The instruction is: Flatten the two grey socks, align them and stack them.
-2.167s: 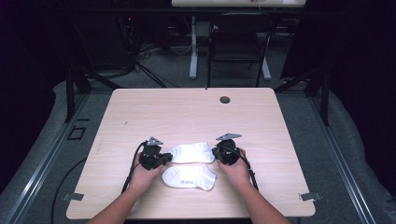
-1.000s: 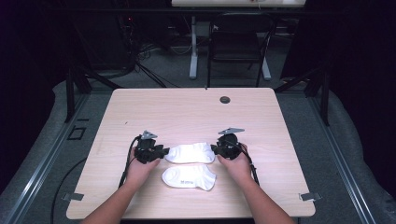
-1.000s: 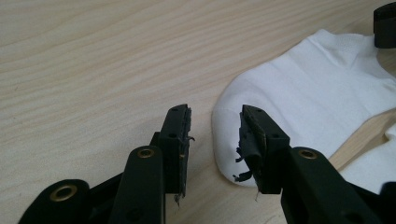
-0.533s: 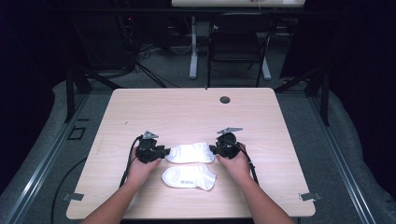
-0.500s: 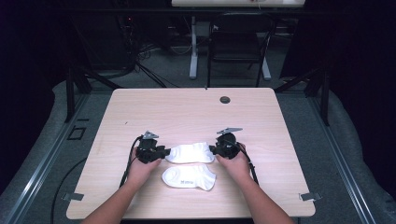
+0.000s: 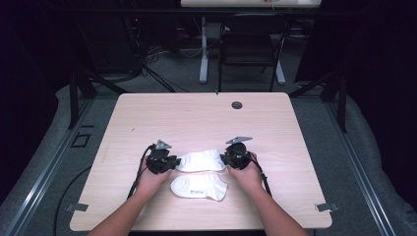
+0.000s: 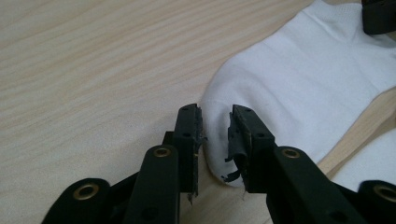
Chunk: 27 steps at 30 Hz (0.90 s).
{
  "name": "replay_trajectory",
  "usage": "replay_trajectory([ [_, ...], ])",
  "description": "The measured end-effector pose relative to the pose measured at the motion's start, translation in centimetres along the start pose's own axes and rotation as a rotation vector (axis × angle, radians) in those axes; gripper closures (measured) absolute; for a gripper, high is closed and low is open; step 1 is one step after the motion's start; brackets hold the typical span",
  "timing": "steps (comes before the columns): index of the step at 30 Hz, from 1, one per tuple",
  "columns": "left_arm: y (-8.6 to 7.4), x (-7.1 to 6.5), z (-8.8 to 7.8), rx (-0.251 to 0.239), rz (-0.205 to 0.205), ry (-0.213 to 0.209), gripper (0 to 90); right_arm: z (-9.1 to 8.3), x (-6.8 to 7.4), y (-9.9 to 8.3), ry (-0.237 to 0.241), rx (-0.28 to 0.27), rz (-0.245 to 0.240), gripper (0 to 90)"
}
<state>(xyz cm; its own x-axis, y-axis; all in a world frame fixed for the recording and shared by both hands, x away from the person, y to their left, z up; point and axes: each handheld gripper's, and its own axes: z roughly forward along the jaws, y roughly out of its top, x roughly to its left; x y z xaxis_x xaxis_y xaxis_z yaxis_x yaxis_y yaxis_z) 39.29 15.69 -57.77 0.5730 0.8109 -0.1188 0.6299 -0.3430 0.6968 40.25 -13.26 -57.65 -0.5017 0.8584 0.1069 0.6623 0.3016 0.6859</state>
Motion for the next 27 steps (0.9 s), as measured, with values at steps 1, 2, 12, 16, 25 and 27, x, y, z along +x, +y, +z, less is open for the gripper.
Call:
replay_trajectory([
  [1,0.0,-0.1,0.0,-0.001,-0.002,-0.002,74.1,0.0,0.1,0.0,0.001,-0.005,-0.005,77.3],
  [2,0.0,-0.1,0.0,0.001,0.004,-0.002,75.7,0.0,0.2,-0.1,-0.004,-0.004,-0.01,78.7],
  [12,-0.1,-0.3,0.0,0.003,-0.001,-0.018,86.5,-0.1,0.6,-0.2,0.0,-0.001,-0.028,86.1],
  [16,-0.1,-0.1,0.0,0.007,-0.019,-0.028,87.2,-0.1,0.7,-0.2,0.002,-0.006,-0.017,86.6],
  [25,0.3,0.0,-0.7,-0.019,-0.052,-0.045,87.7,-1.0,0.9,0.3,0.03,-0.027,-0.002,86.8],
  [27,0.5,-0.1,-0.9,-0.027,-0.05,-0.052,87.7,-1.2,1.1,0.4,0.038,-0.034,-0.002,86.8],
])
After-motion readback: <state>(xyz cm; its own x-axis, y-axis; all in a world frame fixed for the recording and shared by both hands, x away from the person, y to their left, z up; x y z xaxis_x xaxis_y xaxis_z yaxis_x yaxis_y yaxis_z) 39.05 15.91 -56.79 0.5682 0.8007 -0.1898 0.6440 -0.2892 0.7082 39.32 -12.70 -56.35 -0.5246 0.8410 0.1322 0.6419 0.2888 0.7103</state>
